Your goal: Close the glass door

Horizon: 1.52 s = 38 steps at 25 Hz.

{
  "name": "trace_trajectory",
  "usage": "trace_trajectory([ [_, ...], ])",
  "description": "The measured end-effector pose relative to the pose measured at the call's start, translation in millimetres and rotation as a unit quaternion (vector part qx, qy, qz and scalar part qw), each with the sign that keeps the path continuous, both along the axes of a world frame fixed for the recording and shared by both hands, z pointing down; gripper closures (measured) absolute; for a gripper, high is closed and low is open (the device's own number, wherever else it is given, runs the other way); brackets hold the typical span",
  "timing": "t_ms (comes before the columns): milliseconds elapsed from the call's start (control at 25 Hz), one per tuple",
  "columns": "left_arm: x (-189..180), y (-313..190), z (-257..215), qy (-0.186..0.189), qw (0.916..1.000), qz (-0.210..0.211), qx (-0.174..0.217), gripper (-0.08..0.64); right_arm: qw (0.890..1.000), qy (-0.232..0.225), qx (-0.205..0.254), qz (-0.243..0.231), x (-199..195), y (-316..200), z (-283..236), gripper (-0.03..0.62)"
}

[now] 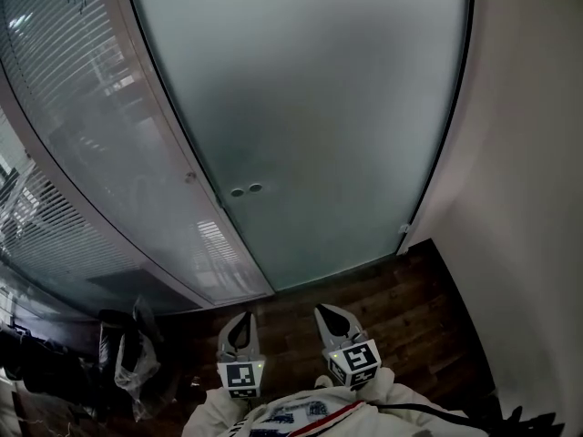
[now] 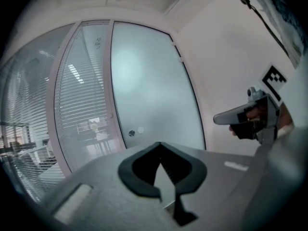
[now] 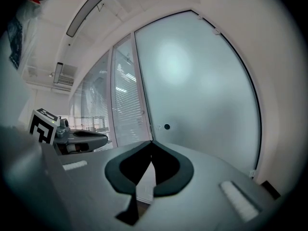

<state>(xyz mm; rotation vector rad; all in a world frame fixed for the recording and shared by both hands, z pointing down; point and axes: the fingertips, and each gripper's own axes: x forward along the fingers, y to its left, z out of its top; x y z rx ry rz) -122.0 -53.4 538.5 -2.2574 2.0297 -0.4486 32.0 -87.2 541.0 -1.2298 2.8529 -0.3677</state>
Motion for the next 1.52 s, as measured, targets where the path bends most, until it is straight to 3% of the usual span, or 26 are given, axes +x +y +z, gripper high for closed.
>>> trace_trajectory([
  [280, 9.5, 56.6, -8.9, 0.004, 0.9999, 0.003, 0.009, 0.558, 1.000, 0.013, -0.006, -0.015, -3.6, 51.5, 1.0, 0.584],
  [480, -5.7, 127.1, 8.4, 0.024, 0.9995, -0.018, -0.001, 0.558, 0.999, 0.032, -0.008, -0.038, -15.7, 120.3, 1.6, 0.584],
  [720, 11.7, 216.6, 12.2, 0.034, 0.9994, -0.010, 0.002, 0.558, 0.998, 0.051, -0.005, -0.024, 4.0, 212.4, 10.3, 0.585],
  [1000, 26.5, 306.6, 37.2, 0.060, 0.9979, -0.007, -0.025, 0.558, 0.997, 0.067, -0.032, -0.029, 17.0, 317.2, 27.9, 0.585],
  [1280, 51.1, 334.2, 19.7, 0.062, 0.9980, 0.008, -0.003, 0.558, 0.997, 0.070, -0.001, -0.008, 35.4, 336.0, 7.9, 0.585],
  [1520, 58.1, 334.1, 14.2, 0.062, 0.9981, -0.003, -0.003, 0.558, 0.998, 0.056, 0.004, -0.017, 42.2, 329.7, -3.9, 0.586],
])
